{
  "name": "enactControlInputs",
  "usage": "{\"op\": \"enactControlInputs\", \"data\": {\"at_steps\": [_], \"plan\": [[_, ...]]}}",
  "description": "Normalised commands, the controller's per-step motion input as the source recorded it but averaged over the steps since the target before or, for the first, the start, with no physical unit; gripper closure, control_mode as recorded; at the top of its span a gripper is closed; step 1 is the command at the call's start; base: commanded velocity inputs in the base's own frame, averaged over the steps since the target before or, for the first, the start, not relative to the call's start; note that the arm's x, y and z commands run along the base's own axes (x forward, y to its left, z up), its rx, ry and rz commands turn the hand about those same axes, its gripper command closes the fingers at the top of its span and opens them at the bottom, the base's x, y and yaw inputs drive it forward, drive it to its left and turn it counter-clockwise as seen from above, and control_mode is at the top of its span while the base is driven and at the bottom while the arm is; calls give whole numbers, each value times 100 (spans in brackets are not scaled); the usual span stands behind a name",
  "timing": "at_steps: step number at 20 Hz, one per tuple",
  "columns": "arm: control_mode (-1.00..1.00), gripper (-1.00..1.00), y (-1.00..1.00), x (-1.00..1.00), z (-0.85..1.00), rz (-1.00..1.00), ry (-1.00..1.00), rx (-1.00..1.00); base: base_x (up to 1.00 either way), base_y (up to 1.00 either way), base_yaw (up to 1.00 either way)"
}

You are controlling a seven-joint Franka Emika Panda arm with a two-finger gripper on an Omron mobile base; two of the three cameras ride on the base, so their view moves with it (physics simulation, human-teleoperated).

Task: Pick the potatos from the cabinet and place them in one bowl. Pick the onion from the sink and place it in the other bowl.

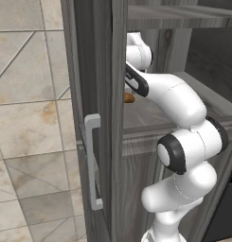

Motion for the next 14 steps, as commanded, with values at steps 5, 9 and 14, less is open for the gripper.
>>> {"op": "enactControlInputs", "data": {"at_steps": [5, 9, 14], "plan": [[-100, -100, 0, 7, 0, 23, 0, 0, 0, 0, 0], [-100, -100, 0, 2, -5, 22, 0, 0, 0, 0, 0], [-100, -100, -1, 0, -5, 18, 0, 0, 0, 0, 0]]}}
